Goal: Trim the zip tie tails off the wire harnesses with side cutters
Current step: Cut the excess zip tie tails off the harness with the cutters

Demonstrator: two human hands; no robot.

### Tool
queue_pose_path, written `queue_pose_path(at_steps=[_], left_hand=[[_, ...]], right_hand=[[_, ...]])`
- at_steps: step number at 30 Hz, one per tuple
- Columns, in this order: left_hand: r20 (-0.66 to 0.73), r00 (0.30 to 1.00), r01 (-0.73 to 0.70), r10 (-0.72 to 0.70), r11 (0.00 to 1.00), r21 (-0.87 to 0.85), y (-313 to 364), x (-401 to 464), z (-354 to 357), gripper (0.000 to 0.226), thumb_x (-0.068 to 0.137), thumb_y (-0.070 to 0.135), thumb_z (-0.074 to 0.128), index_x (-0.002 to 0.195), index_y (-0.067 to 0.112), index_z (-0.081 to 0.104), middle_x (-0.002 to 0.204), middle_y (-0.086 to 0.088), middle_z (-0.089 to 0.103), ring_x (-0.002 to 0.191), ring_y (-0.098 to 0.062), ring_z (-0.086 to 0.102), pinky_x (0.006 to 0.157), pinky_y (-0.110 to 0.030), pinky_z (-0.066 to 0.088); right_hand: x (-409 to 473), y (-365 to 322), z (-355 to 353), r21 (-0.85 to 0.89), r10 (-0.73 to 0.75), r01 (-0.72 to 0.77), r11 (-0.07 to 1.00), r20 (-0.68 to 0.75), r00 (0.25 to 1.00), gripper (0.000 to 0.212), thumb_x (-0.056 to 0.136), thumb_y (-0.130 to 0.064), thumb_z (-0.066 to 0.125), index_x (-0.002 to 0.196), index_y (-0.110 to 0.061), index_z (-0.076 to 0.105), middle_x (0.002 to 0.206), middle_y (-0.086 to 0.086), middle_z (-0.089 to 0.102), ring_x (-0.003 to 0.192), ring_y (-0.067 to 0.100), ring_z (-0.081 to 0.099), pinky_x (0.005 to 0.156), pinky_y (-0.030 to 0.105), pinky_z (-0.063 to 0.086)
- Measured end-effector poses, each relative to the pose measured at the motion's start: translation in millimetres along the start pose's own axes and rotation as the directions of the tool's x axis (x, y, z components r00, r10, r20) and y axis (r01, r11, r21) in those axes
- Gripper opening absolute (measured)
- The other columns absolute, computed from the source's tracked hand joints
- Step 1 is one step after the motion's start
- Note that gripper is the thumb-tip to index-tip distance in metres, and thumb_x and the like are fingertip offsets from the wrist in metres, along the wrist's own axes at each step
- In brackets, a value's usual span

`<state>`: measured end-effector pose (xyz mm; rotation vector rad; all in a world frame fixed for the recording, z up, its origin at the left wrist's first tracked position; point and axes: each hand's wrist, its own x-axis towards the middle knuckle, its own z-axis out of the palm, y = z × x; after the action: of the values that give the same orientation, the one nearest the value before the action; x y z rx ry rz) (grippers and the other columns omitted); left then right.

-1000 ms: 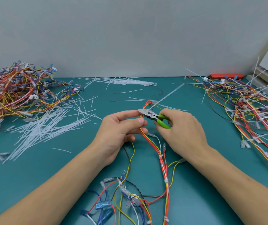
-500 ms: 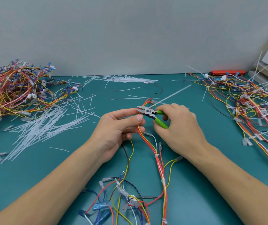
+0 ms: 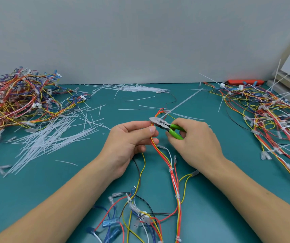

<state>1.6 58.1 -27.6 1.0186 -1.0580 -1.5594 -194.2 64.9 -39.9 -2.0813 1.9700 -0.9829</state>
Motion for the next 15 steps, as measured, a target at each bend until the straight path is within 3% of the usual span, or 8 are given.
queue_pose_path(at_steps=[3, 6, 9, 11, 15], left_hand=[[-0.024, 0.998, -0.055, 0.058, 0.994, 0.092, -4, -1, 2, 0.04, 0.074, 0.018, 0.088, 0.108, 0.01, 0.069, 0.093, -0.014, 0.079, 0.079, -0.024, 0.077, 0.052, -0.021, 0.048], [-0.015, 0.982, -0.176, 0.188, 0.943, 0.282, -6, -2, 3, 0.037, 0.077, 0.012, 0.087, 0.108, 0.014, 0.066, 0.085, -0.009, 0.079, 0.074, -0.022, 0.076, 0.053, -0.023, 0.05], [0.002, 0.943, -0.303, 0.334, 0.851, 0.43, -8, -4, 4, 0.025, 0.079, 0.012, 0.085, 0.097, 0.023, 0.071, 0.08, -0.002, 0.078, 0.069, -0.021, 0.076, 0.056, -0.019, 0.052], [0.026, 0.896, -0.386, 0.443, 0.748, 0.54, -12, -6, 6, 0.021, 0.081, 0.012, 0.084, 0.092, 0.027, 0.075, 0.08, 0.004, 0.077, 0.069, -0.016, 0.074, 0.063, -0.02, 0.054], [0.05, 0.818, -0.46, 0.573, 0.6, 0.654, -17, -9, 9, 0.026, 0.083, 0.01, 0.082, 0.103, 0.025, 0.08, 0.084, 0.014, 0.077, 0.073, -0.008, 0.073, 0.068, -0.024, 0.059]], right_hand=[[0, 2, 3, 0.036, 0.022, -0.022, 0.999, 0.016, 1.0, 0.013, 0.086, -0.04, 0.068, 0.079, -0.041, 0.058, 0.061, -0.007, 0.053, 0.061, 0.012, 0.053, 0.051, 0.027, 0.034], [0, 3, 3, 0.061, 0.04, -0.042, 0.997, 0.029, 0.999, 0.013, 0.085, -0.041, 0.068, 0.077, -0.044, 0.057, 0.071, -0.021, 0.058, 0.059, 0.011, 0.052, 0.05, 0.028, 0.034], [0, 4, 3, 0.067, 0.033, -0.035, 0.997, 0.029, 0.999, 0.012, 0.083, -0.041, 0.068, 0.077, -0.045, 0.058, 0.073, -0.023, 0.058, 0.059, 0.01, 0.052, 0.05, 0.028, 0.035], [0, 4, 3, 0.069, 0.03, -0.031, 0.997, 0.022, 0.999, 0.009, 0.082, -0.04, 0.067, 0.079, -0.044, 0.06, 0.068, -0.015, 0.058, 0.06, 0.01, 0.052, 0.051, 0.027, 0.036], [0, 4, 1, 0.074, 0.04, -0.042, 0.996, 0.02, 0.999, 0.011, 0.082, -0.038, 0.069, 0.078, -0.042, 0.06, 0.061, -0.01, 0.055, 0.062, 0.009, 0.054, 0.053, 0.028, 0.039]])
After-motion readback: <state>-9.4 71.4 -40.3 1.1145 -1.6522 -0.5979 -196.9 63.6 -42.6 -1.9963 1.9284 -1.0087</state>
